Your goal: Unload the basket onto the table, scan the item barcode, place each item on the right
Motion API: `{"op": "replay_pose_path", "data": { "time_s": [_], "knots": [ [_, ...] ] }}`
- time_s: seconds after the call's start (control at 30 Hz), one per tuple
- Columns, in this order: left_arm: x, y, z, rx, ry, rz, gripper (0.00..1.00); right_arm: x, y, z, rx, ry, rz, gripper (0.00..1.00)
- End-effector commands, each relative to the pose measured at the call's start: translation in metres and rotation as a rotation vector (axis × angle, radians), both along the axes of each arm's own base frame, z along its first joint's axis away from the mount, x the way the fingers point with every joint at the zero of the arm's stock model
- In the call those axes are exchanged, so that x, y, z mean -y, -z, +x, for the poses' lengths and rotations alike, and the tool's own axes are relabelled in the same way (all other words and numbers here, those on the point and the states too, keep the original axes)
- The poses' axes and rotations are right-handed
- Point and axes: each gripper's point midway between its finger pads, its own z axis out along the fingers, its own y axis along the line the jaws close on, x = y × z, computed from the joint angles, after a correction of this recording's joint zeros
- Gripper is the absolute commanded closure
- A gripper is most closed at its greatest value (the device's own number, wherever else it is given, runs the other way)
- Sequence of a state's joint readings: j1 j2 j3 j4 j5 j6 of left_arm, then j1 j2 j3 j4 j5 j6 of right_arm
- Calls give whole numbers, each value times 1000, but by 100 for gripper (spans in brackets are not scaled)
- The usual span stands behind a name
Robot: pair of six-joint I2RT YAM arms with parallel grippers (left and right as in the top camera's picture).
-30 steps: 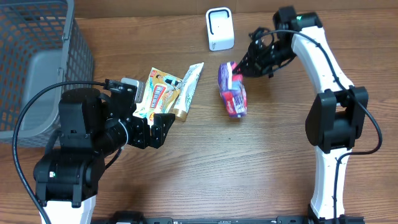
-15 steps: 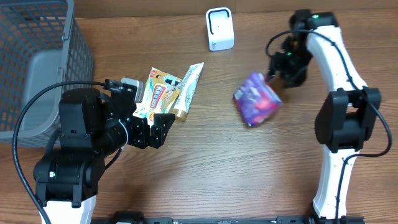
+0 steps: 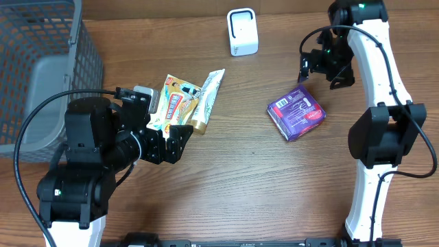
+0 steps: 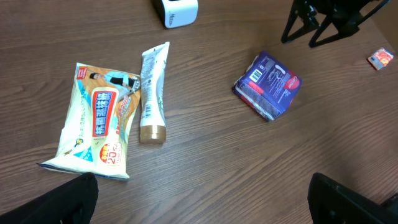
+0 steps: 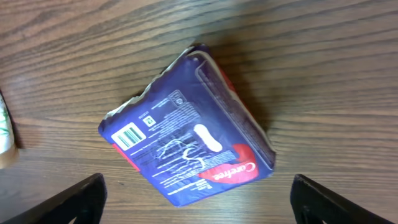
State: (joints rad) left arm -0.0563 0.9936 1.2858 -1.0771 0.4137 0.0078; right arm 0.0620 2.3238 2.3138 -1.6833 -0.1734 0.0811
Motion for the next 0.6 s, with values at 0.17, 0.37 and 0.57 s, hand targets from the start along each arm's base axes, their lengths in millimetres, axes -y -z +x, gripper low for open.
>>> {"op": "replay_pose_path", "data": {
  "time_s": [0.17, 0.37, 0.57],
  "knots": [
    [-3, -7, 2, 31, 3, 17, 0, 21, 5, 0, -5, 23, 1, 3],
    [-3, -7, 2, 31, 3, 17, 0, 36, 29, -15, -88, 68, 19, 6],
    [-3, -7, 2, 31, 3, 17, 0, 12, 61, -29, -157, 77, 138, 7]
  ]
}}
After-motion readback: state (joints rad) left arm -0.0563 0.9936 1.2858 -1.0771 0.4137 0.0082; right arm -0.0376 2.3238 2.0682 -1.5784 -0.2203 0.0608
